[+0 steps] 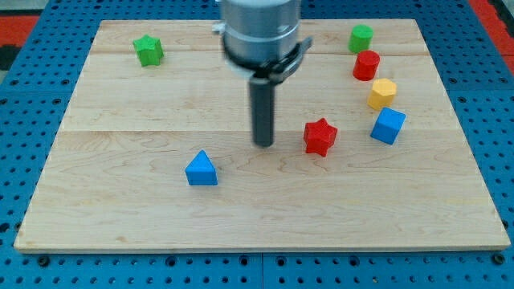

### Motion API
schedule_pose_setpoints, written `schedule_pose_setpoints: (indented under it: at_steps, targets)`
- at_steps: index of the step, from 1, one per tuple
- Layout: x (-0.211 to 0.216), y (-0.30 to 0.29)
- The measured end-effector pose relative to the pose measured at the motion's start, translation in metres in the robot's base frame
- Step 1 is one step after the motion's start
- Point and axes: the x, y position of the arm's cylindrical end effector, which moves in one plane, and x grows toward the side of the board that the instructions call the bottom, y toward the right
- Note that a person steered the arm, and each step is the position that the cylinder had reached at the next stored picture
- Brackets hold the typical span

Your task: Place the red star below the blue cube

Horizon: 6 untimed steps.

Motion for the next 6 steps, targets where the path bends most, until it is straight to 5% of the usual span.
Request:
schedule_pose_setpoints:
  at_steps: [2, 3, 4, 5, 6]
  targets:
    - [0.019, 0.081]
    - [-0.015, 0.020]
    - [0.009, -0.013]
    - [0.053, -0.011]
    - [0.040, 0.051]
